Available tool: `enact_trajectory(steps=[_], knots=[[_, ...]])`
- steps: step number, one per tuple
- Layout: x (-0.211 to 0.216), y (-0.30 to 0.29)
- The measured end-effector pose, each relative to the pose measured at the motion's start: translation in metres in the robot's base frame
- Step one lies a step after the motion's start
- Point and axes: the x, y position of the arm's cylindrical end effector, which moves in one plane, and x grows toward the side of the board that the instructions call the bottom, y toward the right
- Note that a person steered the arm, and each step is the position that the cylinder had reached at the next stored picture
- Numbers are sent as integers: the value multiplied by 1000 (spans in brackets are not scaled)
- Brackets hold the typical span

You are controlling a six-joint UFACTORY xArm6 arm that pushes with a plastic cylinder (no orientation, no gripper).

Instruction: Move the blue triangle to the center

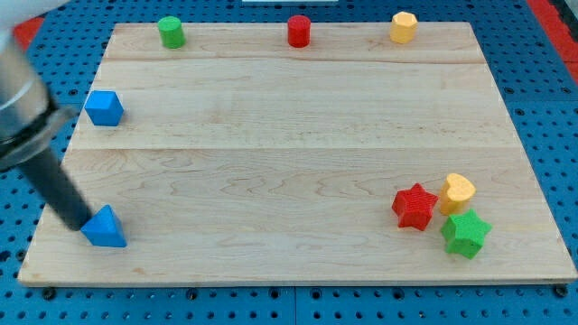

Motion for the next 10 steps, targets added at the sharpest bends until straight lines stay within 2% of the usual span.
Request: enact_trajectory(steps=[1, 2, 3, 4, 5, 6, 7, 8, 10], knots=[[17, -1], [-10, 46], [-21, 125], [-14, 115], [5, 59], [28, 48], [46, 71], [19, 83], [-39, 210]])
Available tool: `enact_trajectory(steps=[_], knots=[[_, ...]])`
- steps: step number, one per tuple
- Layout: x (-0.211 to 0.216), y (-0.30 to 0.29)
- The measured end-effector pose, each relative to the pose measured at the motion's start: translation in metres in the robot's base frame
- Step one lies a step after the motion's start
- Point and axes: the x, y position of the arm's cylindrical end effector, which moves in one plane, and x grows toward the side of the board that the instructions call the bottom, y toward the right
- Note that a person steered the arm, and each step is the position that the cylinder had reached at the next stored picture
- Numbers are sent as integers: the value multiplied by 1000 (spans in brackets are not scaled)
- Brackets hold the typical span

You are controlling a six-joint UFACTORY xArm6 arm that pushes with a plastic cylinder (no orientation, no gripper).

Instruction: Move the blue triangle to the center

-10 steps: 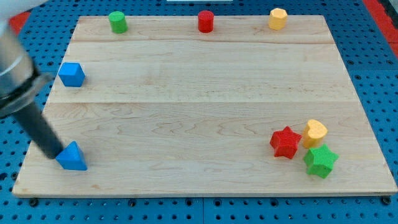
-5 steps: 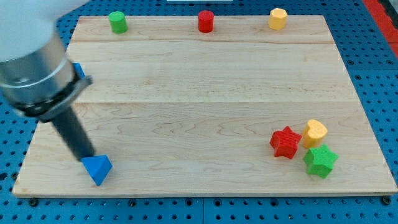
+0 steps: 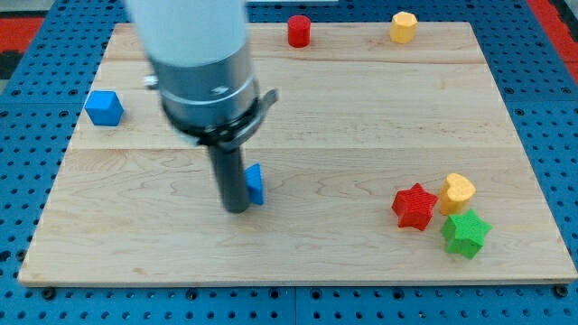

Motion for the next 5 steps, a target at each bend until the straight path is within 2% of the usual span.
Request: enact_trajectory(steps=[1, 2, 3, 4, 5], knots=[[-12, -2], [-15, -31], [-58, 12], [-78, 47], [-76, 108]])
